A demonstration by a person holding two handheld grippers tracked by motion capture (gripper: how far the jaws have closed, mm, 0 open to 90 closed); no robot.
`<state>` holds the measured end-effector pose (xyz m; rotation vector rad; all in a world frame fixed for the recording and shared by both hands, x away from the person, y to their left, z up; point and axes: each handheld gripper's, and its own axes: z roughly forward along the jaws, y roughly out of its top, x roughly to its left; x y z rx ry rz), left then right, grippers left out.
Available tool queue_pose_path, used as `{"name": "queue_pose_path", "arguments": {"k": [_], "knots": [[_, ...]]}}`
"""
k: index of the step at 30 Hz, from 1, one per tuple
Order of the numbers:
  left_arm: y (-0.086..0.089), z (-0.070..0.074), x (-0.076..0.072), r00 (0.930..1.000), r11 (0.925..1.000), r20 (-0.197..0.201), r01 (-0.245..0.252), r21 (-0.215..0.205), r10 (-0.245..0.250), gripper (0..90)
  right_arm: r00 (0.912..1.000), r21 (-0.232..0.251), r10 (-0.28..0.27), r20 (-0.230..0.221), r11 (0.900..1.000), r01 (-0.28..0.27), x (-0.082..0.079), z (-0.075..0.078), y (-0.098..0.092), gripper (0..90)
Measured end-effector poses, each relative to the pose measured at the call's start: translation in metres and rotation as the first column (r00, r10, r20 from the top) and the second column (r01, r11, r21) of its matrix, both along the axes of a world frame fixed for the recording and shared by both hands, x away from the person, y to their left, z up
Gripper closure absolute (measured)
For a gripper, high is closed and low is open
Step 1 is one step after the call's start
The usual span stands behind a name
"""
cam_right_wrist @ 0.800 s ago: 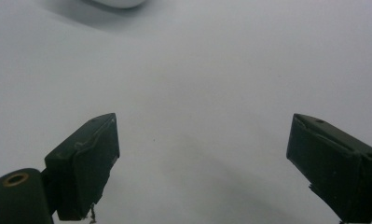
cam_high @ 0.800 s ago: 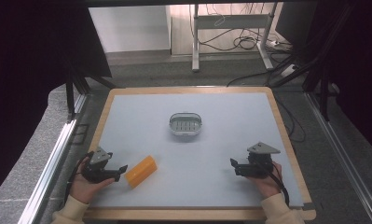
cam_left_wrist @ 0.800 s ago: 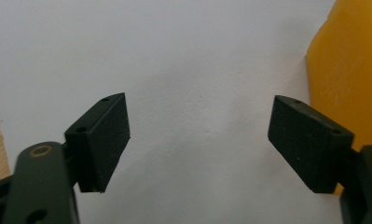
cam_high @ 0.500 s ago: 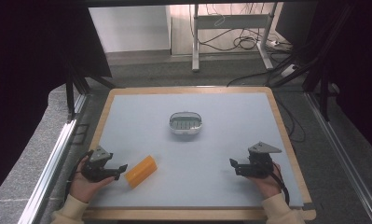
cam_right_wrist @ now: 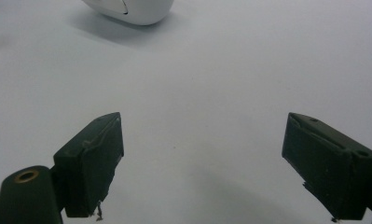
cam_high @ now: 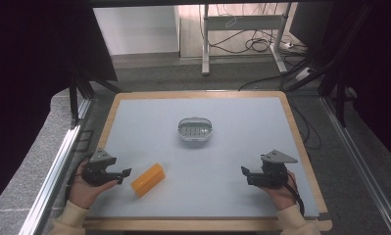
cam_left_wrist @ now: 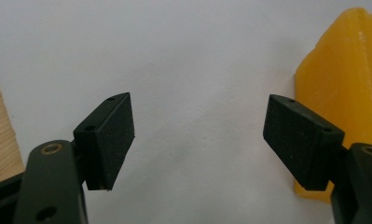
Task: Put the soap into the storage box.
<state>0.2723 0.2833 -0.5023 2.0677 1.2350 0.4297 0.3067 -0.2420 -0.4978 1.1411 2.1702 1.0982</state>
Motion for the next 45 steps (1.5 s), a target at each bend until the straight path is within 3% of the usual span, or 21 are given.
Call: {"name": "queue_pose_path", "arguments": {"k": [4, 8, 15, 19, 33, 45], "knots": [[0.003, 0.012, -0.001, 0.9999, 1.0, -0.01, -0.008, 0.002, 0.008, 26.4, 1.0, -0.008, -0.008, -0.002, 1.0, 0.008, 0.0, 0.0, -0.001, 14.0], [0.002, 0.026, -0.004, 0.9996, 0.9998, -0.022, 0.02, 0.001, -0.02, 26.0, 0.9999, -0.024, -0.011, -0.002, 1.0, 0.011, -0.001, -0.002, 0.0, 14.4], [-0.007, 0.031, -0.002, 0.9969, 0.9978, -0.043, 0.066, 0.011, -0.066, 26.1, 0.9999, -0.059, -0.005, -0.011, 0.998, 0.004, -0.001, -0.005, 0.002, 15.8], [-0.012, 0.035, -0.002, 0.9964, 0.9965, -0.036, 0.078, 0.027, -0.077, 27.1, 0.9999, -0.075, 0.002, -0.01, 0.997, -0.002, -0.001, -0.005, 0.003, 16.1], [-0.017, 0.055, -0.005, 0.9987, 0.9982, -0.028, 0.045, 0.04, -0.044, 26.7, 0.9999, -0.072, -0.008, -0.015, 0.997, 0.007, 0.0, -0.006, 0.002, 16.2], [-0.034, 0.068, -0.003, 0.9941, 0.9929, -0.057, 0.096, 0.07, -0.092, 27.1, 0.9998, -0.077, -0.003, -0.02, 0.997, 0.002, 0.0, -0.007, 0.003, 16.8]]}}
